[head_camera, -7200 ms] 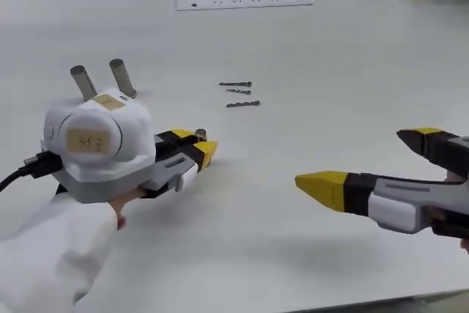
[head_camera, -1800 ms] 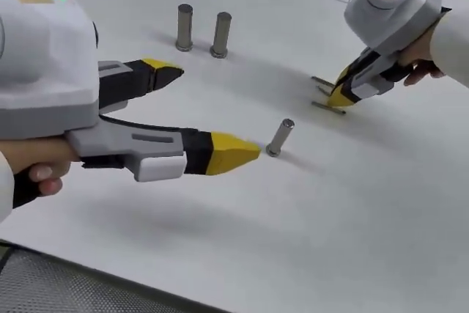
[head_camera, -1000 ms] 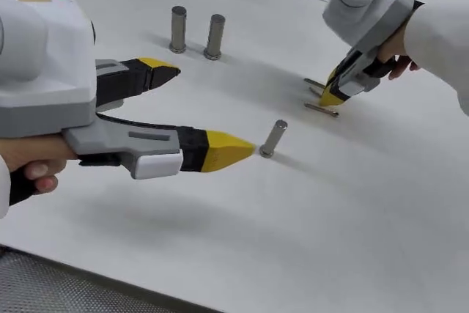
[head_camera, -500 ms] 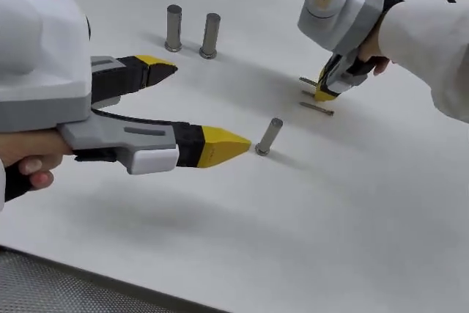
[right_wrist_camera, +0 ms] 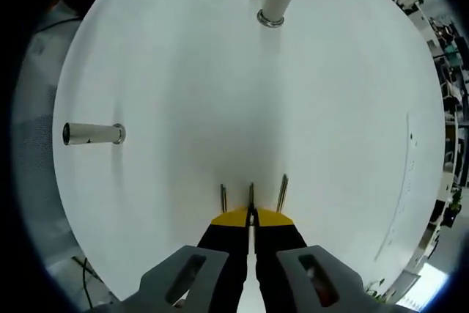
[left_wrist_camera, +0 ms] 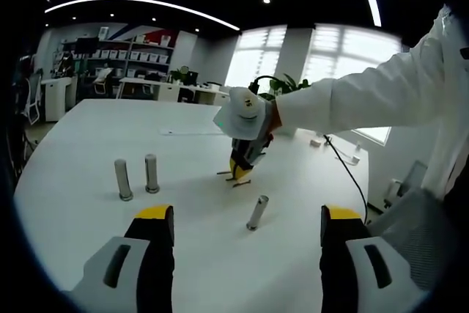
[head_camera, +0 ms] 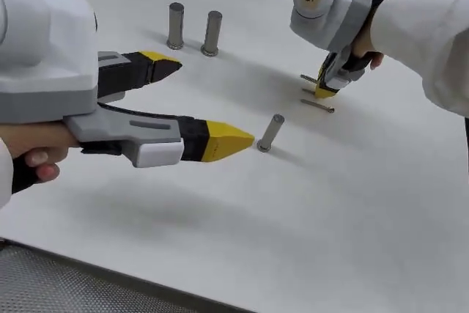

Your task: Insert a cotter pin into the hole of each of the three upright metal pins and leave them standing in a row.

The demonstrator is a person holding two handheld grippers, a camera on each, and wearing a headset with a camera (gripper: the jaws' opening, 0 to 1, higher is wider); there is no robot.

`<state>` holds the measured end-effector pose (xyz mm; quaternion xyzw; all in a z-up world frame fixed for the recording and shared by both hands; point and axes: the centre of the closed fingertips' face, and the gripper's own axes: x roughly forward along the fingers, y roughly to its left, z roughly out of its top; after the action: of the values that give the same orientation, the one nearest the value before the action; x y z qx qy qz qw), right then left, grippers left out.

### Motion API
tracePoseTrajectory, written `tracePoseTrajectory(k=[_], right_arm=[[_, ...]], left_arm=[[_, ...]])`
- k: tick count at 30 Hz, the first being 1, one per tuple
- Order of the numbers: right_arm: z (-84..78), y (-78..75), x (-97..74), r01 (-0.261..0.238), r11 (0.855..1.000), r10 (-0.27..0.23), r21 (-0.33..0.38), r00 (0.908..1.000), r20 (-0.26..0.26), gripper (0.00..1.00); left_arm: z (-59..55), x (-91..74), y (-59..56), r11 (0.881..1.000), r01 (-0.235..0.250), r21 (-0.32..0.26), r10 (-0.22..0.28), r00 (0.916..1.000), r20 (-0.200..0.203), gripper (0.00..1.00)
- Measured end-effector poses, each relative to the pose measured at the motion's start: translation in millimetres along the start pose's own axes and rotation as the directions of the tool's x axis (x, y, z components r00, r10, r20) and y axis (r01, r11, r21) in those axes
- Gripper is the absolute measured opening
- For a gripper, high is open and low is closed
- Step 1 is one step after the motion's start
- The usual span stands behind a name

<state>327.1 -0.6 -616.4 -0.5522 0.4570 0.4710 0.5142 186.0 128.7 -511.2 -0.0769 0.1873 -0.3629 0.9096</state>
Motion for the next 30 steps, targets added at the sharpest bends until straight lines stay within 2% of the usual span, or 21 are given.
tracePoseTrajectory(k=[4, 8, 12, 14, 15, 20, 23, 24, 28, 30], right_arm=[[-0.6, -0.9, 0.5, 0.009, 1.0, -0.008, -0.019, 0.9996, 0.028, 0.0], [0.7, 1.2, -1.3, 0.005, 1.0, -0.006, 0.022, 0.9976, 0.069, 0.0], [0.9, 0.6, -5.6, 0.026, 1.0, -0.026, -0.002, 0.9967, 0.077, 0.0], [3.3, 0.9, -10.6, 0.033, 0.999, -0.032, -0.017, 0.9945, 0.1, 0.0], [7.2, 1.5, -17.1, 0.041, 0.999, -0.038, -0.015, 0.9897, 0.138, 0.0], [12.5, -3.4, -32.3, 0.081, 0.997, -0.076, -0.017, 0.9786, 0.191, 0.0], [14.9, -2.0, -45.8, 0.111, 0.994, -0.108, 0.001, 0.965, 0.239, 0.0], [14.7, -1.0, -47.3, 0.113, 0.994, -0.11, 0.002, 0.9637, 0.243, 0.0], [14.5, -2.6, -58.6, 0.149, 0.989, -0.145, 0.01, 0.9486, 0.281, 0.0], [14.2, 1.8, -65.1, 0.162, 0.987, -0.16, 0.016, 0.9412, 0.298, 0.0]], left_arm=[[2.6, -0.9, -0.6, 1.0, 0.003, -0.003, -0.003, 1.0, 0.007, 0.8], [2.7, -0.8, 0.0, 1.0, 0.006, -0.008, -0.006, 1.0, 0.007, 0.8], [3.3, -0.5, -1.6, 1.0, 0.013, -0.009, -0.013, 0.9999, 0.01, 0.78], [2.9, -0.5, -1.6, 1.0, 0.015, -0.012, -0.015, 0.9999, 0.008, 0.78], [3.4, -0.9, -1.3, 1.0, 0.013, -0.015, -0.013, 0.9998, 0.012, 0.78], [1.3, -1.9, 0.5, 1.0, 0.009, -0.022, -0.009, 1.0, 0.003, 0.75], [2.9, -2.3, -0.2, 1.0, 0.011, -0.026, -0.01, 0.9999, 0.011, 0.74], [3.2, -2.4, -0.2, 1.0, 0.012, -0.029, -0.011, 0.9999, 0.013, 0.74], [1.7, -1.7, -1.0, 0.999, 0.002, -0.032, -0.002, 1.0, 0.004, 0.73], [2.0, -1.3, -1.7, 0.999, 0.0, -0.034, 0.0, 1.0, 0.005, 0.72]])
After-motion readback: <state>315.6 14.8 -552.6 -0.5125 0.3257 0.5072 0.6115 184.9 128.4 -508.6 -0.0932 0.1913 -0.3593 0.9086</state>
